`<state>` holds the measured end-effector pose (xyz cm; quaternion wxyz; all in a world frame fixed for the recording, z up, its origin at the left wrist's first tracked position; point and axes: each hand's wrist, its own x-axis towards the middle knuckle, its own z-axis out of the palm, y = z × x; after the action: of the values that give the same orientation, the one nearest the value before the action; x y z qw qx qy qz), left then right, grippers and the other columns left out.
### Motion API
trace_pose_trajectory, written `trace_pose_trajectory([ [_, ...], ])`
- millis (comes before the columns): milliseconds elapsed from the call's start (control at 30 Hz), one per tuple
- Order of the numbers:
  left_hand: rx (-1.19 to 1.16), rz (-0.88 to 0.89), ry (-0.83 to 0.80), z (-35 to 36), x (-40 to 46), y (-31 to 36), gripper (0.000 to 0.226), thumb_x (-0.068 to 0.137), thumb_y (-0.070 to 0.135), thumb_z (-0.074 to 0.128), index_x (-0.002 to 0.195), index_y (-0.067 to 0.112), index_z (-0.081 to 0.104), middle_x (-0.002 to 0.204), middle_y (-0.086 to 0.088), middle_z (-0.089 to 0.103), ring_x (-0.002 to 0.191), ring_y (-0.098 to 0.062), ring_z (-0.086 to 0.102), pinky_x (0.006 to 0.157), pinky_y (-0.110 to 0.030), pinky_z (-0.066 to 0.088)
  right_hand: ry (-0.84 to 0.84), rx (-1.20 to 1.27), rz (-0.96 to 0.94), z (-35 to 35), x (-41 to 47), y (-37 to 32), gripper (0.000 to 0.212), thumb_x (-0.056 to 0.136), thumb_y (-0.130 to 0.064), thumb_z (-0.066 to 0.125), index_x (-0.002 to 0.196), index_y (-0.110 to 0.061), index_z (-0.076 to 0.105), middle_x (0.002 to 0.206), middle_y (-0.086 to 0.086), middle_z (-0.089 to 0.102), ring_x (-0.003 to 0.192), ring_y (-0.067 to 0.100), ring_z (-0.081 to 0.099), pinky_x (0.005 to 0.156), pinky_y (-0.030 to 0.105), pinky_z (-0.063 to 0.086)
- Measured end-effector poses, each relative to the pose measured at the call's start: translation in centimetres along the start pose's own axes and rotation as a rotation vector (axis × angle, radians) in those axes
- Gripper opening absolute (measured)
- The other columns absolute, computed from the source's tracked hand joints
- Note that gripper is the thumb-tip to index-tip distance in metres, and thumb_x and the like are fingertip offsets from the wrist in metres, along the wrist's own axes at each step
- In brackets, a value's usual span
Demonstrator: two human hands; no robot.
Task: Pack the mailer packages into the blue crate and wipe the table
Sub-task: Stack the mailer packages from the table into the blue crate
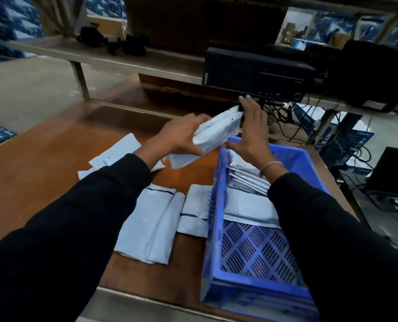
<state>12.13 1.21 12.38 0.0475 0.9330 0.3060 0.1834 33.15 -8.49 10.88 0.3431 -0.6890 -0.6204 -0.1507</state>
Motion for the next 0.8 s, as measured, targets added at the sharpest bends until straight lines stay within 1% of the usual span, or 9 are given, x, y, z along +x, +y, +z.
trace_pose_trajectory([
  [33, 0.081, 0.040, -0.008, -0.1, 0.6, 1.0, 0.088, 0.069, 0.045, 0.081, 0.147, 0.034, 0.040, 0.120, -0.003, 0.058, 0.100, -0.026, 0.059, 0.073, -0.035, 0.048, -0.026, -0.070, -0.050, -0.6, 0.1, 0.6, 0.109, 0.065, -0.036, 0.086, 0.155, -0.022, 0.026, 0.161, 0.002, 0.024, 0.143, 0.028, 0.027, 0.111, 0.040, 0.032],
  [100, 0.183, 0.107, -0.016, -0.1, 1.6, 2.9, 0.089, 0.072, 0.045, 0.082, 0.148, 0.033, 0.038, 0.120, -0.003, 0.056, 0.099, -0.025, 0.059, 0.070, -0.033, 0.044, -0.085, -0.158, -0.119, -1.9, 0.0, 1.4, 0.092, 0.068, -0.035, 0.082, 0.149, -0.026, 0.039, 0.153, -0.001, 0.040, 0.144, 0.028, 0.028, 0.111, 0.045, 0.029],
  [167, 0.226, 0.163, -0.011, -0.1, 2.5, 4.9, 0.087, 0.074, 0.045, 0.081, 0.148, 0.031, 0.038, 0.119, -0.003, 0.055, 0.099, -0.025, 0.058, 0.070, -0.033, 0.041, -0.089, -0.201, -0.146, -3.2, -0.4, 2.4, 0.065, 0.066, -0.033, 0.081, 0.127, -0.025, 0.058, 0.124, -0.002, 0.060, 0.128, 0.029, 0.045, 0.100, 0.043, 0.032],
  [233, 0.234, 0.211, -0.005, -0.1, 3.5, 6.8, 0.082, 0.073, 0.045, 0.080, 0.143, 0.030, 0.041, 0.116, -0.003, 0.056, 0.099, -0.026, 0.059, 0.070, -0.034, 0.038, -0.071, -0.205, -0.111, -4.7, -0.8, 3.9, 0.045, 0.064, -0.033, 0.078, 0.106, -0.024, 0.064, 0.100, -0.002, 0.061, 0.103, 0.030, 0.054, 0.085, 0.040, 0.035],
  [333, 0.239, 0.240, -0.011, 0.0, 4.8, 9.1, 0.075, 0.070, 0.046, 0.078, 0.134, 0.027, 0.045, 0.112, -0.003, 0.060, 0.100, -0.028, 0.060, 0.070, -0.037, 0.041, -0.132, -0.106, -0.072, -7.4, -1.4, 6.6, 0.042, 0.064, -0.045, 0.060, 0.098, -0.020, 0.062, 0.091, 0.001, 0.061, 0.088, 0.029, 0.057, 0.077, 0.047, 0.046],
  [433, 0.276, 0.240, -0.066, 0.2, 5.8, 10.6, 0.077, 0.068, 0.054, 0.079, 0.130, 0.025, 0.044, 0.110, -0.004, 0.064, 0.098, -0.030, 0.062, 0.067, -0.038, 0.042, -0.235, -0.030, -0.009, -9.7, -2.0, 9.9, 0.049, 0.064, -0.049, 0.064, 0.098, -0.014, 0.067, 0.093, 0.005, 0.070, 0.088, 0.027, 0.064, 0.077, 0.045, 0.050],
  [533, 0.143, 0.208, -0.186, 1.2, 6.6, 11.8, 0.082, 0.063, 0.062, 0.083, 0.126, 0.028, 0.044, 0.109, -0.002, 0.063, 0.095, -0.027, 0.059, 0.070, -0.039, 0.045, -0.390, -0.051, 0.060, -11.0, -3.3, 13.4, 0.061, 0.065, -0.062, 0.075, 0.105, -0.016, 0.069, 0.104, 0.006, 0.070, 0.098, 0.026, 0.063, 0.085, 0.045, 0.052],
  [667, -0.139, 0.130, -0.298, 4.2, 6.9, 12.9, 0.080, 0.060, 0.063, 0.089, 0.120, 0.028, 0.049, 0.115, 0.002, 0.061, 0.100, -0.022, 0.058, 0.085, -0.041, 0.051, -0.660, -0.112, 0.225, -12.1, -5.9, 15.7, 0.047, 0.070, -0.057, 0.081, 0.100, -0.023, 0.069, 0.101, 0.001, 0.070, 0.095, 0.019, 0.062, 0.087, 0.035, 0.050],
  [800, -0.181, 0.047, -0.447, 8.8, 6.6, 12.7, 0.080, 0.067, 0.063, 0.086, 0.127, 0.028, 0.047, 0.133, 0.002, 0.055, 0.118, -0.022, 0.055, 0.100, -0.044, 0.049, -0.890, -0.119, 0.317, -10.2, -8.4, 16.7, 0.057, 0.085, -0.042, 0.076, 0.132, -0.014, 0.058, 0.132, -0.003, 0.057, 0.119, 0.016, 0.052, 0.089, 0.022, 0.034],
])
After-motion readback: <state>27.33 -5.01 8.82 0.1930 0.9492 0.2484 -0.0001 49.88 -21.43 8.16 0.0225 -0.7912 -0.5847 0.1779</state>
